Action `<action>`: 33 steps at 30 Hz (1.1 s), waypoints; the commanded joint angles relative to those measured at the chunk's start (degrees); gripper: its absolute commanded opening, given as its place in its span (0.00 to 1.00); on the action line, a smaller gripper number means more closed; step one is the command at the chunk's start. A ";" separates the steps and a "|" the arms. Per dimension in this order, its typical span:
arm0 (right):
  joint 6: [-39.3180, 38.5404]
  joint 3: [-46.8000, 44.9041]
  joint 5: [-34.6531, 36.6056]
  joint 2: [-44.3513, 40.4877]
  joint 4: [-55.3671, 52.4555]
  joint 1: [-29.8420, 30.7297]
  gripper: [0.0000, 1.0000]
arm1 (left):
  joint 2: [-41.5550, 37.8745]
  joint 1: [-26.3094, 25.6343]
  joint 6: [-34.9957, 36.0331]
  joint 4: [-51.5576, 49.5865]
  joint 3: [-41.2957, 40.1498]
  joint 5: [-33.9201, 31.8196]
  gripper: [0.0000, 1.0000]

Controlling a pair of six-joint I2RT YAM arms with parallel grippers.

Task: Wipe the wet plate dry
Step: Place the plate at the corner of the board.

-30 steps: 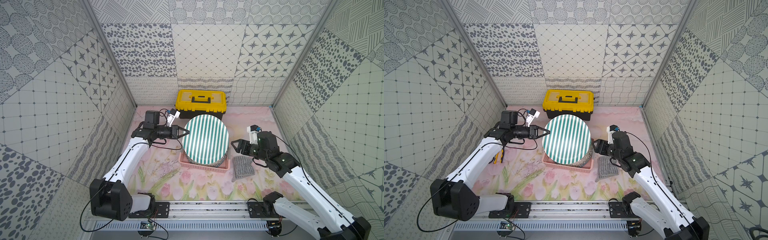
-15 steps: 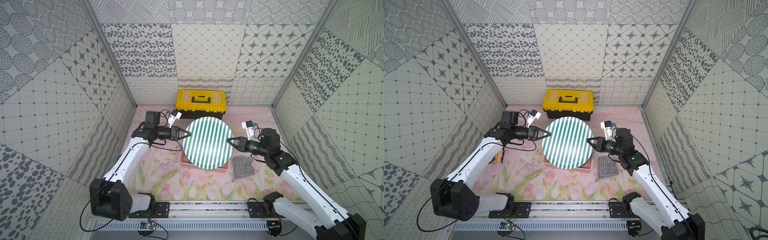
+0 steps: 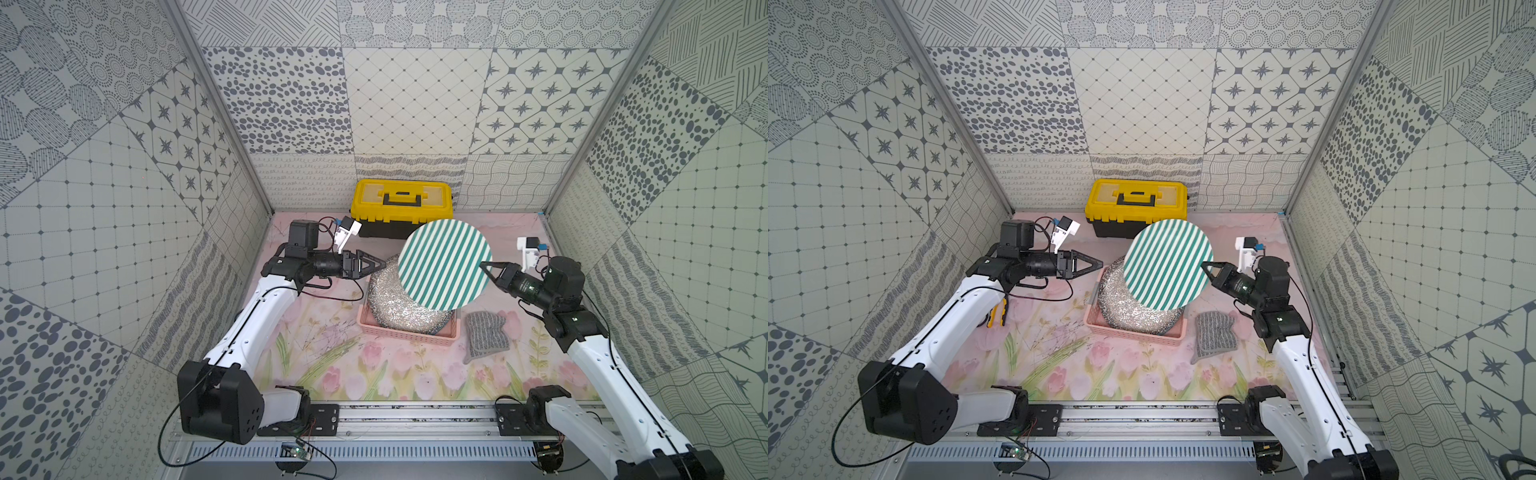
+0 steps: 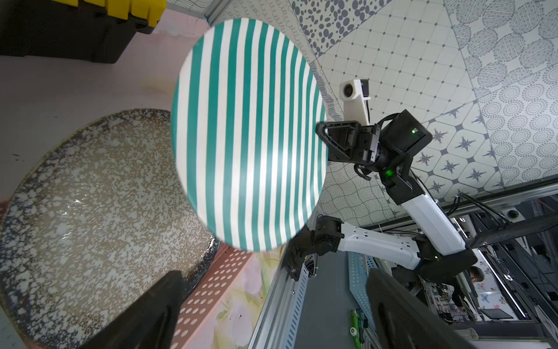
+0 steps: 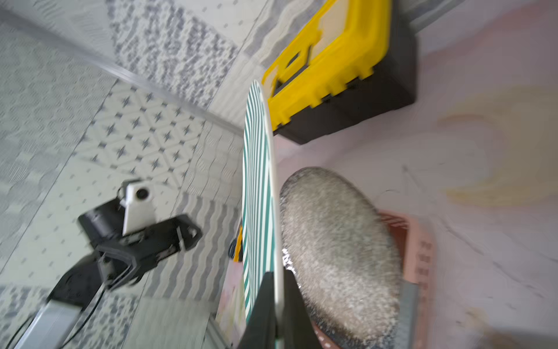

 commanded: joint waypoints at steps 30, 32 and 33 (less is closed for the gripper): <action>21.54 3.62 25.80 42.01 16.39 -16.16 0.17 | -0.91 0.61 0.31 3.15 -0.90 -19.99 1.00; 21.01 4.52 25.35 43.80 15.62 -16.29 0.17 | -0.82 0.64 0.22 3.22 -0.91 -19.85 1.00; 20.81 4.75 25.20 44.49 15.41 -16.33 0.18 | -0.70 0.64 0.21 3.26 -0.91 -19.89 1.00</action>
